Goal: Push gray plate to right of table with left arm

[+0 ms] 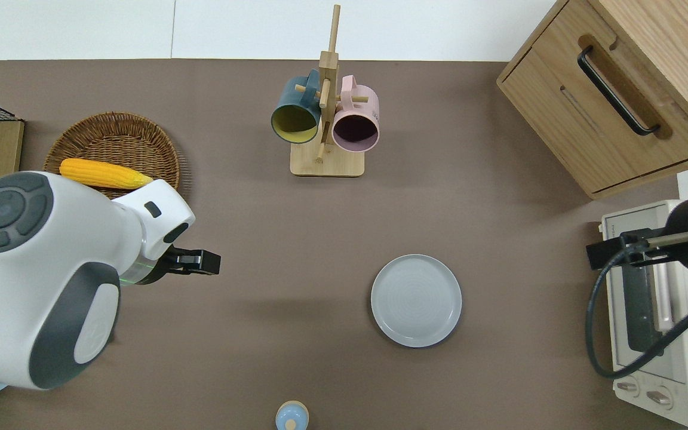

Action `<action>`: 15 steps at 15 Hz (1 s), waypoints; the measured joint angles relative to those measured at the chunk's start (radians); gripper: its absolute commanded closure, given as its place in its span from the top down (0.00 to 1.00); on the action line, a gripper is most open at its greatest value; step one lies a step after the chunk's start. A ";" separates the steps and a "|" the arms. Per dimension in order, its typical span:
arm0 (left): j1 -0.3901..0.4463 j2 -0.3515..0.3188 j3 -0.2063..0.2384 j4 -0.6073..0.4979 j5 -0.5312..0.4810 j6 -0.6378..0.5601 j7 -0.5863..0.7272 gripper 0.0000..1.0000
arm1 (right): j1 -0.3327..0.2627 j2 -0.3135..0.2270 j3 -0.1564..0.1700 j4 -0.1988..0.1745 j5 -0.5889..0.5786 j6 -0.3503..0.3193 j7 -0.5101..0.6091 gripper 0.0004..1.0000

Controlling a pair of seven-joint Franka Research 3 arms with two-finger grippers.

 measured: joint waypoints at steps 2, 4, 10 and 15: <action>0.002 -0.008 0.014 0.052 0.011 -0.055 0.000 1.00 | 0.000 0.000 0.000 0.000 0.000 0.000 0.000 1.00; 0.003 -0.011 0.027 0.109 0.015 -0.107 0.000 1.00 | 0.000 0.000 0.000 0.000 0.000 0.000 0.000 1.00; 0.004 -0.014 0.067 0.198 0.013 -0.172 -0.007 1.00 | 0.000 0.000 0.000 0.000 0.000 0.000 0.000 1.00; 0.004 -0.013 0.087 0.201 0.013 -0.172 -0.011 1.00 | 0.000 0.000 0.000 0.000 0.000 0.000 0.000 1.00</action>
